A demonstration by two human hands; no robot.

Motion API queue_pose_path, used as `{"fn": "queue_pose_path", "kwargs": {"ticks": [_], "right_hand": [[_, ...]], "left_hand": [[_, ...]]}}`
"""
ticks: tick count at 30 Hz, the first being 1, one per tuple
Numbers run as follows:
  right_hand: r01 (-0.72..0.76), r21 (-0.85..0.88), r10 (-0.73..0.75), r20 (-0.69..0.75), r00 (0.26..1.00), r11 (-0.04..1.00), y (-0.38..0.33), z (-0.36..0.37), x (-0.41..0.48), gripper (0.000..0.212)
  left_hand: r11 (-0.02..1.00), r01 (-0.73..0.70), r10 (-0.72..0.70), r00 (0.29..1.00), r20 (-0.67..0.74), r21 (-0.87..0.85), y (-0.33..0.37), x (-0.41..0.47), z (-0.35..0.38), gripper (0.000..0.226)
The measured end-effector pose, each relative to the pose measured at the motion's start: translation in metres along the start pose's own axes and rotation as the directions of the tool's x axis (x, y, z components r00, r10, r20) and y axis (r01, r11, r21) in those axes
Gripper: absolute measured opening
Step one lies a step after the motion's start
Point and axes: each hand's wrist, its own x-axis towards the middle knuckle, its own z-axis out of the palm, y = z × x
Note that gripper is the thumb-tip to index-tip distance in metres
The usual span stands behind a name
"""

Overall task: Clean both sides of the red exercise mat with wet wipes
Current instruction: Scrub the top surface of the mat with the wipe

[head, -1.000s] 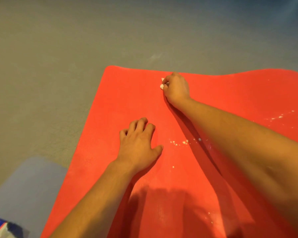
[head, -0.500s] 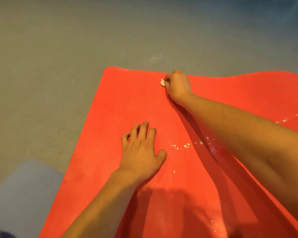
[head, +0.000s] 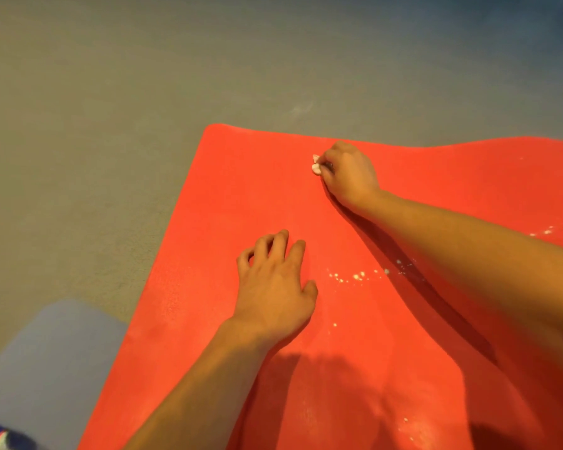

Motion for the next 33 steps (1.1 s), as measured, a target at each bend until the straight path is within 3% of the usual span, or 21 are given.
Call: {"fn": "queue_pose_path", "kwargs": {"ticks": [3, 7, 11, 17, 23, 29, 33], "right_hand": [[-0.106, -0.071, 0.109, 0.029, 0.994, 0.992, 0.007, 0.007, 0.042, 0.022], [-0.088, -0.185, 0.110, 0.114, 0.987, 0.979, 0.011, 0.012, 0.079, 0.023], [-0.115, -0.129, 0.129, 0.110, 0.986, 0.985, 0.009, 0.007, 0.062, 0.021], [0.052, -0.021, -0.050, 0.057, 0.997, 0.998, -0.020, -0.018, -0.034, 0.019], [0.168, 0.057, -0.173, 0.115, 0.978, 0.984, -0.038, -0.035, -0.095, 0.014], [0.002, -0.076, 0.005, 0.098, 0.995, 0.997, -0.023, -0.018, -0.038, 0.012], [-0.072, -0.020, 0.074, 0.085, 0.994, 0.997, -0.037, -0.022, -0.057, 0.012]], "left_hand": [[1.000, 0.000, 0.000, 1.000, -0.006, -0.005, -0.002, 0.001, 0.000, 0.069], [1.000, 0.000, 0.000, 1.000, -0.002, -0.010, -0.003, 0.003, 0.001, 0.069], [1.000, 0.008, -0.008, 1.000, 0.015, -0.002, -0.003, 0.004, 0.000, 0.070], [1.000, 0.001, -0.002, 0.999, 0.051, 0.021, -0.003, 0.004, -0.002, 0.071], [1.000, 0.004, -0.004, 0.998, 0.066, -0.009, -0.004, 0.004, -0.001, 0.071], [1.000, 0.005, -0.003, 0.999, 0.051, -0.030, -0.009, 0.005, 0.001, 0.072], [0.998, 0.008, -0.003, 0.997, 0.078, -0.056, -0.011, 0.006, -0.003, 0.076]]}}
